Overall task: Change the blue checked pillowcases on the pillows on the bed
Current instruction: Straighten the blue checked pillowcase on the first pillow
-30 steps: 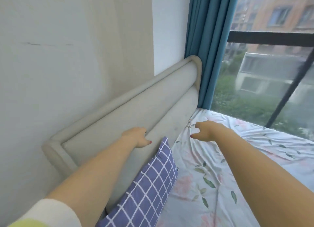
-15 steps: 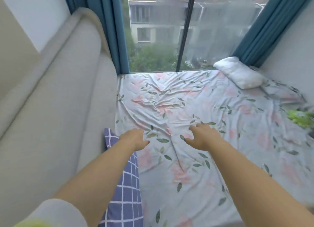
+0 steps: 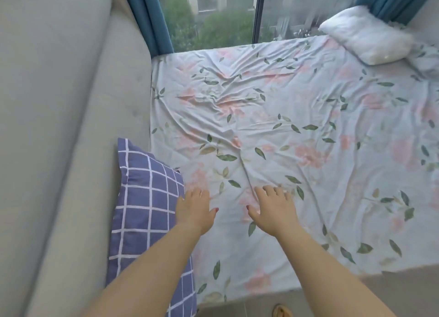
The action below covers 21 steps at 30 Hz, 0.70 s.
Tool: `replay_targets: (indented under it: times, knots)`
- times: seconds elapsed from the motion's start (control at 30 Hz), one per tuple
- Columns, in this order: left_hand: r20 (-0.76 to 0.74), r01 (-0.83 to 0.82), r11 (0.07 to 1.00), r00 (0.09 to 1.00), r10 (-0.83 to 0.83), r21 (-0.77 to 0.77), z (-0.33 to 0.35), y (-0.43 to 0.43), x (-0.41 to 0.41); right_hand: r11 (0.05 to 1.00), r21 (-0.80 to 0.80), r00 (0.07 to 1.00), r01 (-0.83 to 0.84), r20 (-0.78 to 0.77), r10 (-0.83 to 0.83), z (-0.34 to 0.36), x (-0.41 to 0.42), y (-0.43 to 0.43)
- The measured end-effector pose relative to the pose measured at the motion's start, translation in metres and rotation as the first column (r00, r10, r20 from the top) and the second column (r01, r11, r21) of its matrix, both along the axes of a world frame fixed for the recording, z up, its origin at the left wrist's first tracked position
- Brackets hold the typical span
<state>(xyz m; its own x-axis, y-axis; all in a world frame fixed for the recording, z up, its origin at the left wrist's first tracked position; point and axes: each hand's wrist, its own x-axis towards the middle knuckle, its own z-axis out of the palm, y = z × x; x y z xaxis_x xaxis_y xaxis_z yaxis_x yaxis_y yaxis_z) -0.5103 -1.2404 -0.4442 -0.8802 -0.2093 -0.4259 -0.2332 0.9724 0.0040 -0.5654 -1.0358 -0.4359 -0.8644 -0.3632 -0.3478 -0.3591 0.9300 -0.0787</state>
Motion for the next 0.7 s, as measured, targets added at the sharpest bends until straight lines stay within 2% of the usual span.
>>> replay_targets:
  times: [0.1, 0.2, 0.33, 0.5, 0.7]
  knots:
    - [-0.042, -0.009, 1.0, 0.999, 0.009, 0.007, -0.09, 0.016, 0.02, 0.996, -0.066, 0.998, 0.063, 0.018, -0.062, -0.093, 0.021, -0.001]
    - [-0.103, -0.033, 0.997, 0.994, 0.04, 0.076, -0.182, 0.033, 0.033, 0.997, -0.071, 0.999, 0.034, -0.017, -0.035, -0.187, 0.037, 0.004]
    - [-0.308, -0.05, 0.986, 0.947, 0.097, 0.157, -0.286, 0.045, 0.048, 0.995, -0.092, 0.991, -0.032, -0.13, 0.02, -0.288, 0.04, 0.013]
    - [-0.42, -0.056, 0.989, 0.901, 0.109, 0.136, -0.347, 0.035, 0.049, 0.98, -0.198, 0.966, -0.021, -0.257, -0.031, -0.354, 0.036, 0.013]
    - [-0.412, -0.059, 0.997, 0.908, 0.075, 0.05, -0.386, 0.025, 0.069, 0.991, -0.127, 0.938, -0.032, -0.346, -0.014, -0.383, 0.045, 0.015]
